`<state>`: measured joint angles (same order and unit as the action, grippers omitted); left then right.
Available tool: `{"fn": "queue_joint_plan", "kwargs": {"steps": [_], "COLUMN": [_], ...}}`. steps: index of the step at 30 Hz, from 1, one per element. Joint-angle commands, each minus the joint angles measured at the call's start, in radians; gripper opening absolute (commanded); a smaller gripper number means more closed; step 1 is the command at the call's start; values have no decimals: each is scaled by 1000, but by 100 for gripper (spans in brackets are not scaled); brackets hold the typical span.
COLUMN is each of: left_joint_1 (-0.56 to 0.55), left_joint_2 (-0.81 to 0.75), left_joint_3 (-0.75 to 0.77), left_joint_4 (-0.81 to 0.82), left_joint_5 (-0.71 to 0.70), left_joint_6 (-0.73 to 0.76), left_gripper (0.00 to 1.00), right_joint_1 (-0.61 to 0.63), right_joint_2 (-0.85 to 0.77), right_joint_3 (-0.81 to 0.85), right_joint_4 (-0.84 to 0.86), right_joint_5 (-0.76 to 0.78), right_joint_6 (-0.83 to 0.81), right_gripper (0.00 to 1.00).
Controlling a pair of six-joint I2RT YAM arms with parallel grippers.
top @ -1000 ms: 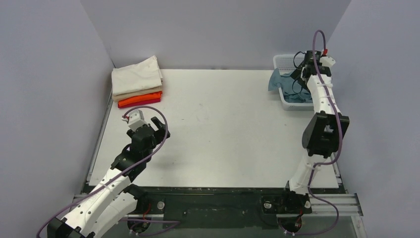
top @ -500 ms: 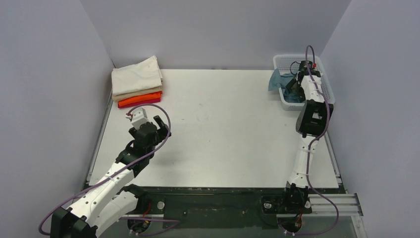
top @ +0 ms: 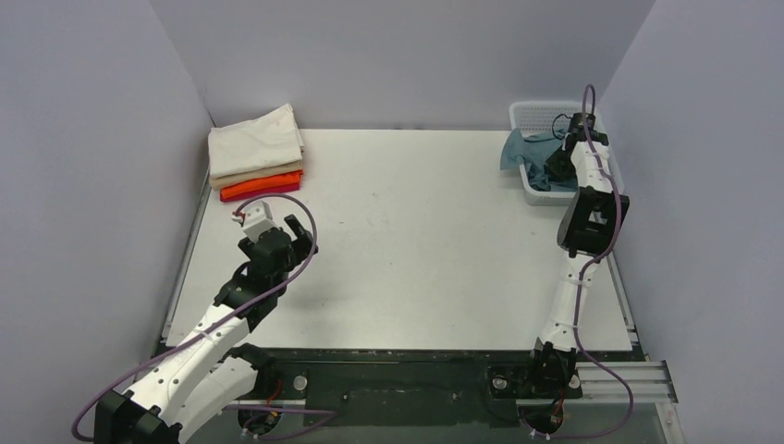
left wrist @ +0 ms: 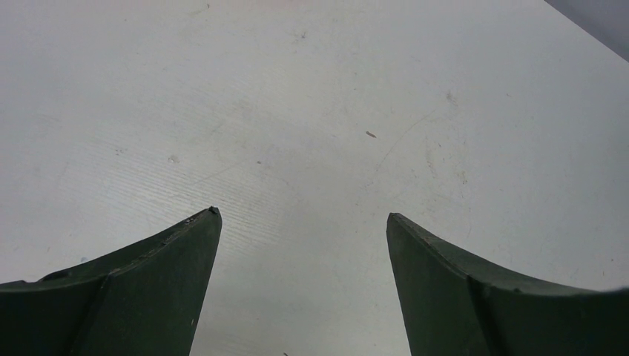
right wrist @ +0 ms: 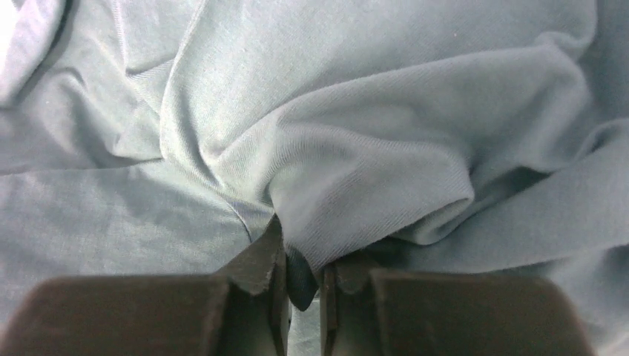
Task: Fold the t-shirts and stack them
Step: Grab crumpled tshirt from bin with the right arm, then move the tshirt to the center of the board
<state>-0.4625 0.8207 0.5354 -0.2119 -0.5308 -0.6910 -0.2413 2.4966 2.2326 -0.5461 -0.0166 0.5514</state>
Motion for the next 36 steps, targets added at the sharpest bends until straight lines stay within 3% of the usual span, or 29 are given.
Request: {"fn": "queue_joint_plan", "kwargs": {"steps": [1,6,14,17,22,29,33,36], "left_joint_1": [9,11,13,13,15,15,15,15], "left_joint_2": [-15,-18,-83,-121,-170,-211,-220,-229], "left_joint_3": [41,47,47,53,66,121,134,122], "left_joint_4": [46,24,6,-22,-99,-272,-345,-368], "left_joint_5": [-22,-4,25,27,10,-74,-85,-71], "left_joint_6": [21,12,4,-3,-39,-153,-207,-219], "left_gripper": [92,92,92,92,92,92,92,92], "right_joint_1": [19,20,76,143,298,554,654,733], "right_joint_2": [-86,-303,-735,-847,-970,-1049,-1097,-1119], "right_joint_3": [8,-71,-369,-360,-330,-357,-605,-822], "right_joint_4": [-9,89,368,353,317,147,129,230], "right_joint_5": [-165,-98,-72,-139,-384,-414,-278,-176], "right_joint_6": [-31,-20,-10,-39,-53,-163,-189,-183], "right_gripper": [0,0,0,0,0,0,0,0]}}
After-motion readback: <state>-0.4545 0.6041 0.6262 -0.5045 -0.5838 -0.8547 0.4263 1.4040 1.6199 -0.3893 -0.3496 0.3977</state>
